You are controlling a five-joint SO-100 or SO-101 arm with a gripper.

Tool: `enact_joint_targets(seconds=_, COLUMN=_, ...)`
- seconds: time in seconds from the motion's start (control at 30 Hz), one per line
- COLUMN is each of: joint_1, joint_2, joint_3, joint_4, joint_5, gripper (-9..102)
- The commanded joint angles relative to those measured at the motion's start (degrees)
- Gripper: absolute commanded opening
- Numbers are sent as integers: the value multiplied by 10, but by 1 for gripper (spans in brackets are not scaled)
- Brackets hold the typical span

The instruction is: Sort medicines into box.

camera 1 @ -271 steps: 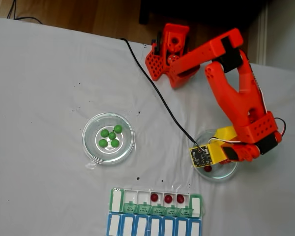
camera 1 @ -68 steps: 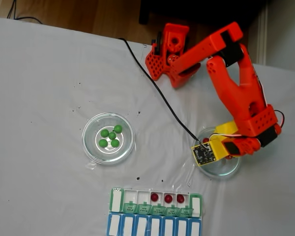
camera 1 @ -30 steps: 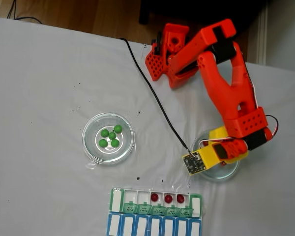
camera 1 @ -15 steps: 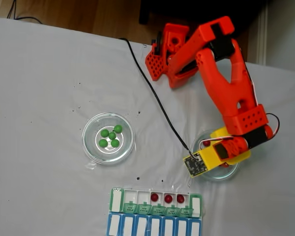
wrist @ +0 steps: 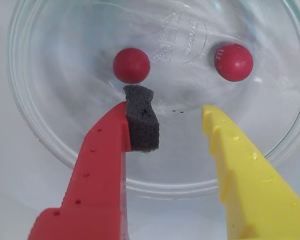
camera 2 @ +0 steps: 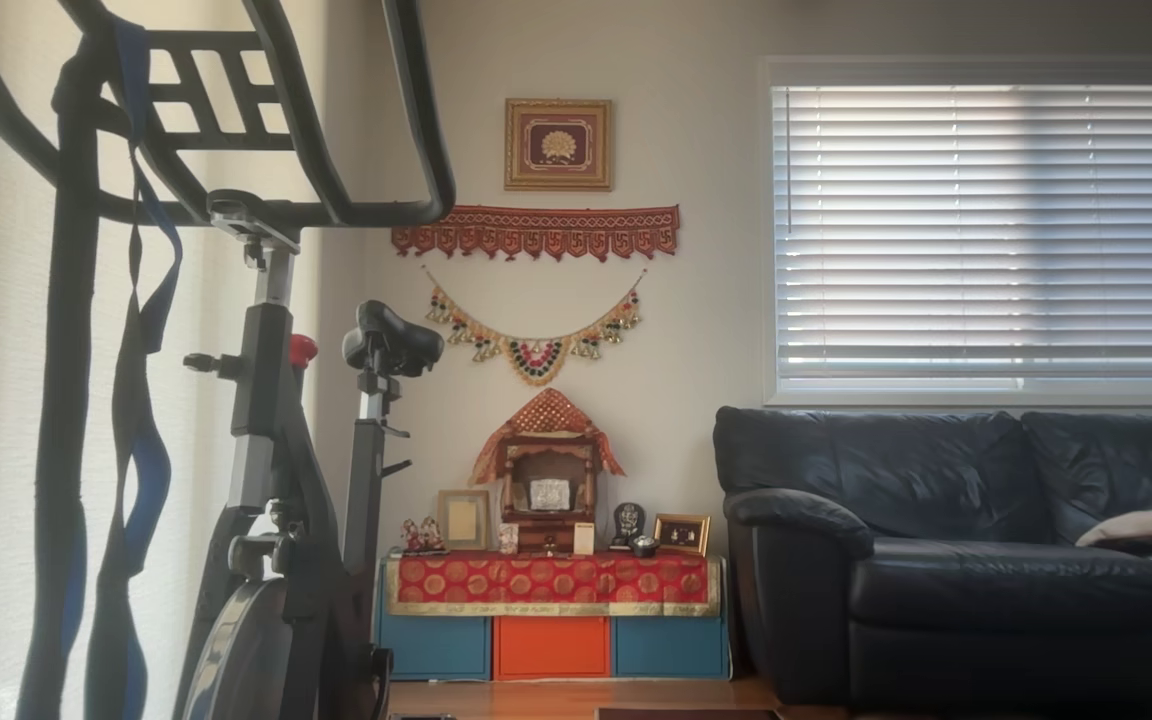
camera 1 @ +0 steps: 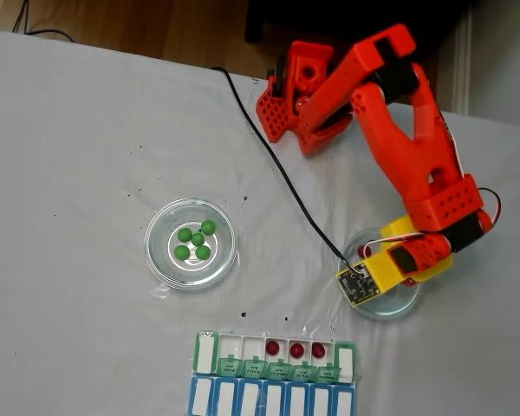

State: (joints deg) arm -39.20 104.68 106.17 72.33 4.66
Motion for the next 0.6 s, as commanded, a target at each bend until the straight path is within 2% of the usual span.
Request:
enact_joint_targets(seconds=0.0, joint_1=-4, joint_2=16, joint_3=-7, joint_4=-15, joint_5=2, gripper=17)
enact_joint_targets(seconds=0.57, joint_1=19, joint_2=73, joint_3=18, joint_4=-67, joint_5=6, gripper=22)
